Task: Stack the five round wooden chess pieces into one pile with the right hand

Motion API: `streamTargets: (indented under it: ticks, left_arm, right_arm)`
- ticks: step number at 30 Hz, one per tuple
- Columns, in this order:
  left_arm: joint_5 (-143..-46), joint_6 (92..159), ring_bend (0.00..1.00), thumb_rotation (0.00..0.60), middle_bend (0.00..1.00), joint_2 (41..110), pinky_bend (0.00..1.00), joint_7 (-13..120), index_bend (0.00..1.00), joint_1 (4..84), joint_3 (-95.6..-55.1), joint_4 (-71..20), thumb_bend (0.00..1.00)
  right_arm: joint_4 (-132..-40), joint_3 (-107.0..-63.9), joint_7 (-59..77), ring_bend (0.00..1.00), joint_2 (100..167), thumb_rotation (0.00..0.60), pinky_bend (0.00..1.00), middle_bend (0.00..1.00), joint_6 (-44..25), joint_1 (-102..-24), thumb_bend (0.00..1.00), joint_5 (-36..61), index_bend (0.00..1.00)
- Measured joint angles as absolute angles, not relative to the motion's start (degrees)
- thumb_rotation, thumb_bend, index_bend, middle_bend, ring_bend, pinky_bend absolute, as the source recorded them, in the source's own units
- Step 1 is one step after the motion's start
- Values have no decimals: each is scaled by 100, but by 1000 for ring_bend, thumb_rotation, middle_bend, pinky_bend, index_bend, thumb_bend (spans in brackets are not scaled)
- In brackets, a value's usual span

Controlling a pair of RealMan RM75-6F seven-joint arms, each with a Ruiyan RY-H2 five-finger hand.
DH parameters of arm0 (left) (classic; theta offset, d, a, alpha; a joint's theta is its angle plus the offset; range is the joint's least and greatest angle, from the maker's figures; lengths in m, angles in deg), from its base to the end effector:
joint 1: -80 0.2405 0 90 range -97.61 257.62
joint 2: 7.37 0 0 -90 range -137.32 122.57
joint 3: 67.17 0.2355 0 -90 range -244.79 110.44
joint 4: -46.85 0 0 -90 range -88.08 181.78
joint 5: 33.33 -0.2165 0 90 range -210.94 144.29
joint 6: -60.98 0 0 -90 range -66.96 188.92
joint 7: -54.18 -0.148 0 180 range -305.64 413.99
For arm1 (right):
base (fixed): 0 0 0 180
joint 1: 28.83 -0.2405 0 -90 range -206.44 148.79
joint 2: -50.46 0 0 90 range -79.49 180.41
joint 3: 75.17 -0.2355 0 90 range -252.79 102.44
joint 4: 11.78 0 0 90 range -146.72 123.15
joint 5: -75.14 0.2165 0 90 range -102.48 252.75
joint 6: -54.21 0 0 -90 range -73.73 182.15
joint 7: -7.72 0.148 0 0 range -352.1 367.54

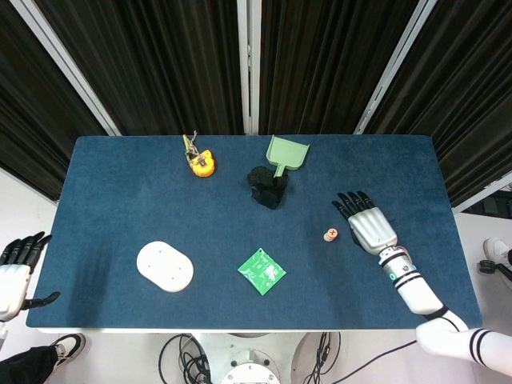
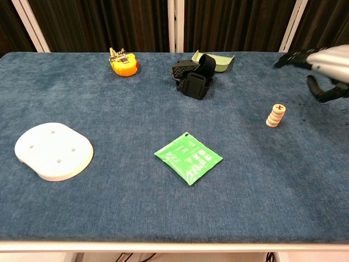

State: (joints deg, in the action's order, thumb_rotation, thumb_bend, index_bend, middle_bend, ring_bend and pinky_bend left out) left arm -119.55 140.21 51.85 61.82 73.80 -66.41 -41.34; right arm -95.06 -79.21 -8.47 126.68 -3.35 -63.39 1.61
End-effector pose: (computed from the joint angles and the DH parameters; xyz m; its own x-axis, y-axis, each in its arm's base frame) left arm -0.3256 0.1780 0.1588 0.4192 0.1446 0.8963 0.9062 -0.0065 -0.4228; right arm -0.2199 -0.3213 0.0407 0.6275 -0.1942 0.7540 -0.7639 -0.3405 0.5481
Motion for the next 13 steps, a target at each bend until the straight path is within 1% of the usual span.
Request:
streamTargets:
  ticks: [4,6,7,8,10,13]
  left_arm:
    - [-11973,14037,0,600,0,5216,0,6172,0,7376,-6648,-4100,70]
    - [-11995,14065,0,600,0,5247,0,6163,0,7372,-6657,-4068,69]
    - [-12015,14096,0,600,0,5276,0,6150,0,7370,-6666,-4038,70]
    - [-12034,14124,0,600,0,5302,0,6137,0,7369,-6673,-4010,70]
    - [-12079,14179,0,600,0,5371,0,6113,0,7368,-6682,-3935,70]
    - [-12115,14209,0,600,0,5458,0,6089,0,7363,-6686,-3832,71]
  right_arm:
    - [-9689,-7770,-875,0,12341,600,0,0,-1170,-5896,287,-178,0]
    - [-9757,-7678,-874,0,12192,600,0,0,-1610,-5613,172,-307,0]
    - [-9792,-7609,-870,0,12094,597,0,0,-1910,-5391,127,-378,0]
    - [-9816,-7557,-861,0,12024,594,0,0,-2127,-5211,107,-417,0]
    - [-9862,-7443,-796,0,11878,589,0,0,-2569,-4779,96,-461,0]
    - [-9873,-7318,-542,0,11737,583,0,0,-2978,-4267,94,-474,0]
